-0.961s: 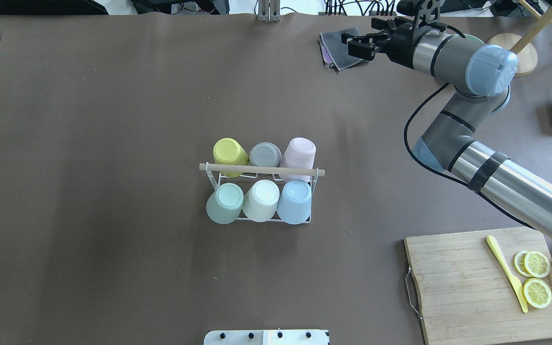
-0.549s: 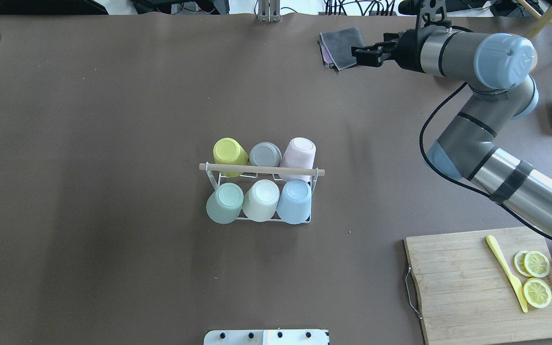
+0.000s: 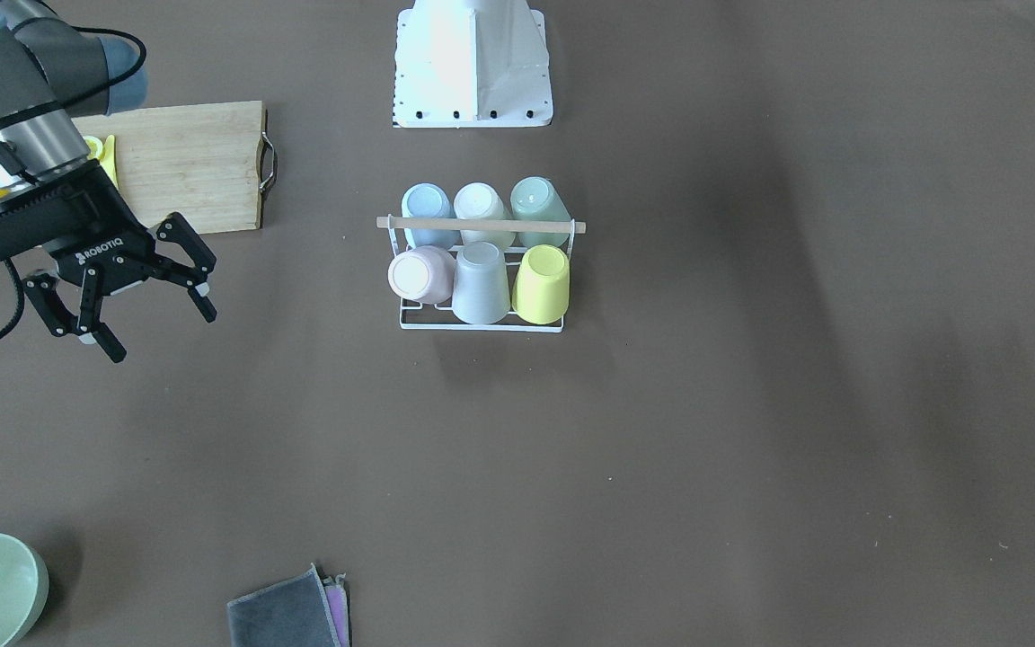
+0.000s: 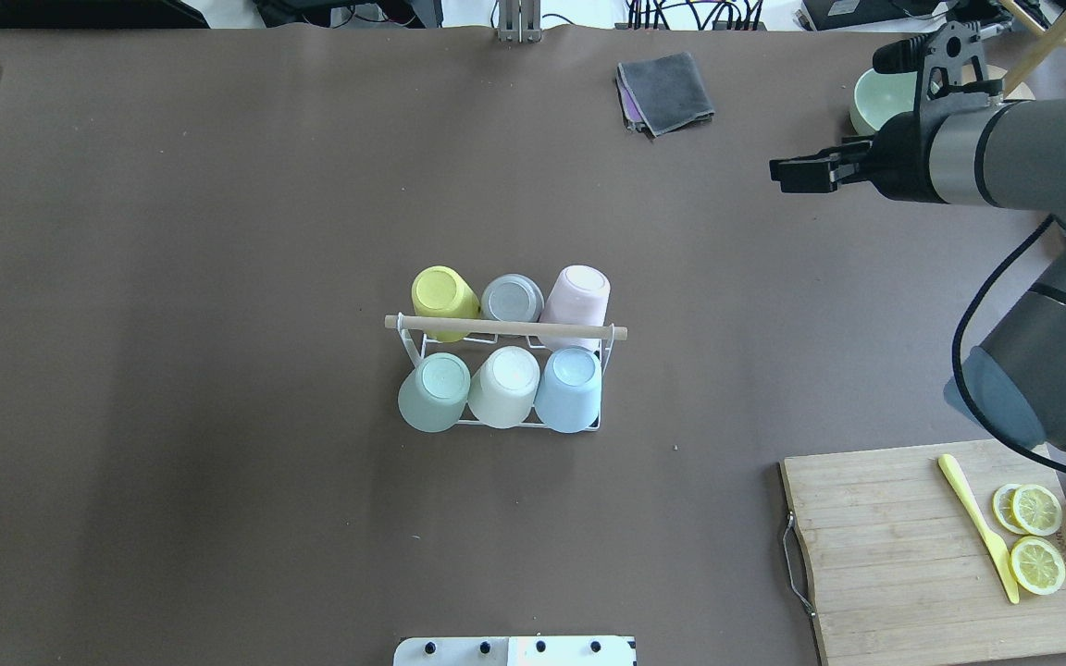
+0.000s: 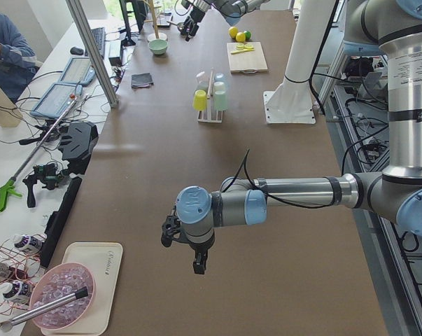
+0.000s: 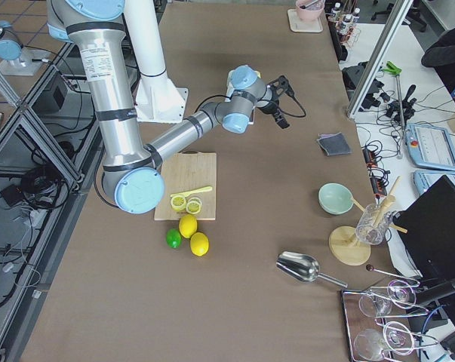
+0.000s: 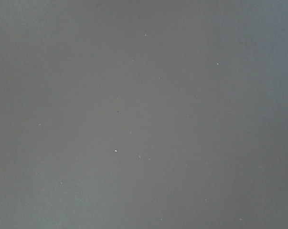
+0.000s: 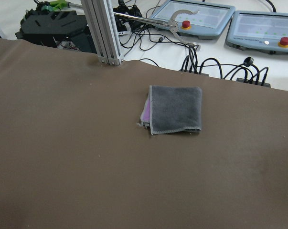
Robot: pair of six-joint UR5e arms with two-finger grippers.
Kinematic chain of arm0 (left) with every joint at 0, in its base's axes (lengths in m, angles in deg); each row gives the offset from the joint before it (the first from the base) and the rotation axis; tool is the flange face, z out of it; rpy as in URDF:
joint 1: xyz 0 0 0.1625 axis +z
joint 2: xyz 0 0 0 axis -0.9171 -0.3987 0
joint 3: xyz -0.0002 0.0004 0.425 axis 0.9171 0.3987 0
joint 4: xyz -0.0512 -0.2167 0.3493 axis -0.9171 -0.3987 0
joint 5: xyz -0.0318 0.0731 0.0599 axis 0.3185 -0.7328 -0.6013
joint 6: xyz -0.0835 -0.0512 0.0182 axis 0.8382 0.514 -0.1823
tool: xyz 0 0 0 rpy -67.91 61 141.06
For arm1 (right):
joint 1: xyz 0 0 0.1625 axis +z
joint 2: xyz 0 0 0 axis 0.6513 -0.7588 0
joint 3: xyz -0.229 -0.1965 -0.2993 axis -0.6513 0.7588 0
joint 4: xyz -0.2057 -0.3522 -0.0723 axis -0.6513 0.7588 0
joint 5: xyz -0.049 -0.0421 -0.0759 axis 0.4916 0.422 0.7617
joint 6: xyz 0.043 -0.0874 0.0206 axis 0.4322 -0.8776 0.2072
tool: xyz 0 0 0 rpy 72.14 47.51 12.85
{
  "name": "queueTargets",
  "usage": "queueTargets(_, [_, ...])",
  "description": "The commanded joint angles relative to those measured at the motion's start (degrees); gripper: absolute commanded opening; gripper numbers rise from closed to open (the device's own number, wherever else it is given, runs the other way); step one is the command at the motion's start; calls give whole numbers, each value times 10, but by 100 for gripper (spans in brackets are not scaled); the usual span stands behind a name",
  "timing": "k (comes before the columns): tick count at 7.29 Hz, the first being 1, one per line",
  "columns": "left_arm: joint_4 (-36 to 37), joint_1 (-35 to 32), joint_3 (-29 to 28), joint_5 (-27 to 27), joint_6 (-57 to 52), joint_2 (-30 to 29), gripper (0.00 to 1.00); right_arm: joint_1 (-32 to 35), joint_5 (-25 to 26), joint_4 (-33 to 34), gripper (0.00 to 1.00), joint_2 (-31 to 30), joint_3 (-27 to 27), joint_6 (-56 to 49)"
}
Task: Place cup on cup holder
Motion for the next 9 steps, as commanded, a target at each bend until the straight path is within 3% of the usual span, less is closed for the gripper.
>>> queueTargets(1, [0,0,-1,1,0,0,98,0,-6,104,100,-32,-25,27])
queueTargets(3, [0,0,0,-1,-1,0,98,19,-41,165,100,-54,-12,83])
queueTargets(5, [0,0,0,-1,-1,0,98,113,-154,244,100,-75,6,84])
queueTargets(6, [0,0,0,-1,-1,0,98,158,-219,251,100,-93,46,77])
queueTargets(7, [0,0,0,0,-1,0,98,190,-248,244,100,-107,84,66])
queueTargets(9, [1,0,0,0,-1,0,98,246,-276,247,100,-150,120,-91])
